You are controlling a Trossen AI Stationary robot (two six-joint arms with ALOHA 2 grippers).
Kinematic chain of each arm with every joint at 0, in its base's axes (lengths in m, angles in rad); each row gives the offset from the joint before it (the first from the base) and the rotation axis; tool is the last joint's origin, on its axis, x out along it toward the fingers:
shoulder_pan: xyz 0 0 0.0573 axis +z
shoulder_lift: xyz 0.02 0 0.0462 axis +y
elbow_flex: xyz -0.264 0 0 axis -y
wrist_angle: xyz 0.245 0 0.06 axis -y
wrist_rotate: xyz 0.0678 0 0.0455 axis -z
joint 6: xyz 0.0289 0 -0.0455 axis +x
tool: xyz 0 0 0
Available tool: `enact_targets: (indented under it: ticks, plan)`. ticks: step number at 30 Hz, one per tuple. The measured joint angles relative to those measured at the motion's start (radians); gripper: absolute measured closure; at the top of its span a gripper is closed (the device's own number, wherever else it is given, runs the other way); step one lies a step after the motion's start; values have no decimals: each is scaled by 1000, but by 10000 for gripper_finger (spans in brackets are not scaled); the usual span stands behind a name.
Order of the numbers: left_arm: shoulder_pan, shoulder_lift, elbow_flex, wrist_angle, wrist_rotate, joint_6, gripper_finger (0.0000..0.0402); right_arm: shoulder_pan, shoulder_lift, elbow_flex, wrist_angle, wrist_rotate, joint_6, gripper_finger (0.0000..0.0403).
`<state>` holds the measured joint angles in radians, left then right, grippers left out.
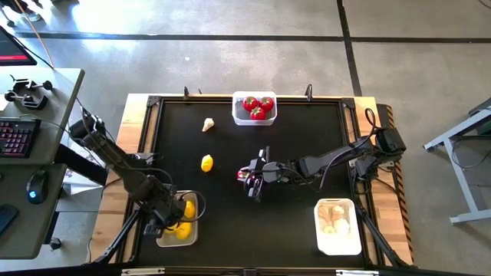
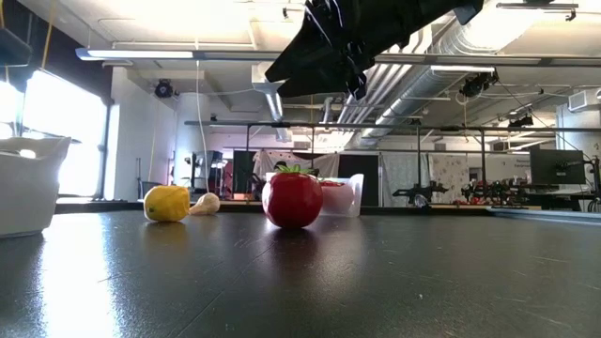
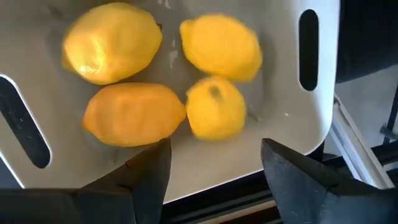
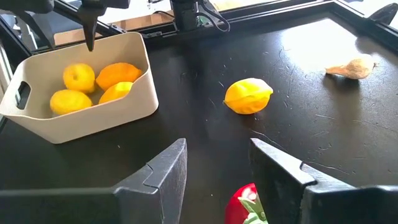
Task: Sort produce into baskets
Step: Put the yellow lemon into the gray bin, then put the red tomato into the transparent bin
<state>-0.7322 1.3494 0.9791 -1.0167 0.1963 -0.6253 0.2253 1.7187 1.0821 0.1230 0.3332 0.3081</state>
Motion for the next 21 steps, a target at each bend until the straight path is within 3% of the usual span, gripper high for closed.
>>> enact_targets:
  ticks: [8, 15, 21]
  plan:
    - [2, -6, 0, 1, -82, 131, 188, 0, 0, 0, -24, 0, 4, 240]
    - [79, -6, 0, 87, -127, 298, 258, 26, 0, 0, -138, 109, 4, 233]
    - [178, -7, 0, 206, -120, 468, 324, 53, 0, -1, -180, 161, 6, 185]
